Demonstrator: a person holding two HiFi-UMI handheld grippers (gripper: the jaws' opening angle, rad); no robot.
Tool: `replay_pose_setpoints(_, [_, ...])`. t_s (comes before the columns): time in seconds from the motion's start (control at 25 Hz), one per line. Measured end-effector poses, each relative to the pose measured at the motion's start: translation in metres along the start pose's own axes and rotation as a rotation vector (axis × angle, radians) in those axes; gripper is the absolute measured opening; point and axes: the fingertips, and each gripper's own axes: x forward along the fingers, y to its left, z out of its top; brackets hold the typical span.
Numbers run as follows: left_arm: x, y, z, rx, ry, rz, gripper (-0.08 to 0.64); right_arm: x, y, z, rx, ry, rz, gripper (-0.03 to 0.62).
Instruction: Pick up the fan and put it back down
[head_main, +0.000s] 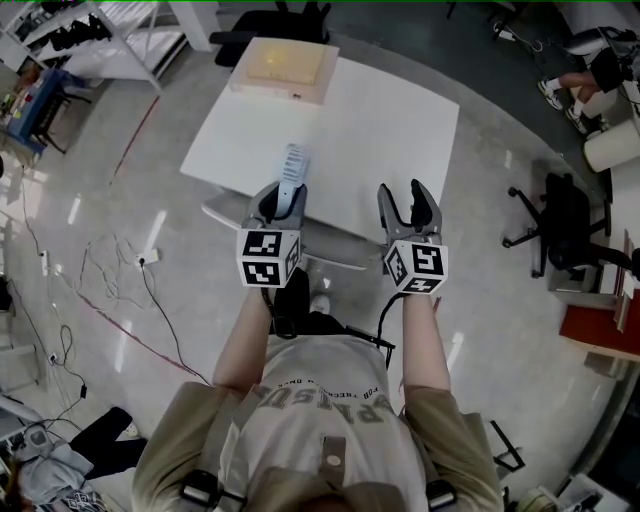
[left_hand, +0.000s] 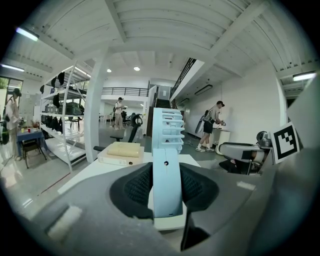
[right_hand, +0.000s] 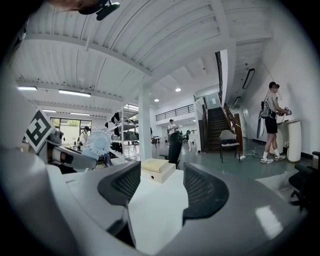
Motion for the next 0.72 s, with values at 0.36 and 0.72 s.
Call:
replay_pose_setpoints(0.36, [0.031,0.005,0.006,0.019,0.017,-0.048,0.126,0.021,-0.013,0.0,0.002,0.005,-0.03,0.252])
replay_pose_setpoints(0.72, [0.073,0.018,0.02,0.062,0.054,-0.116,0.126,0.055,-0.027,0.01,-0.016,0.02,-0.042,0.252])
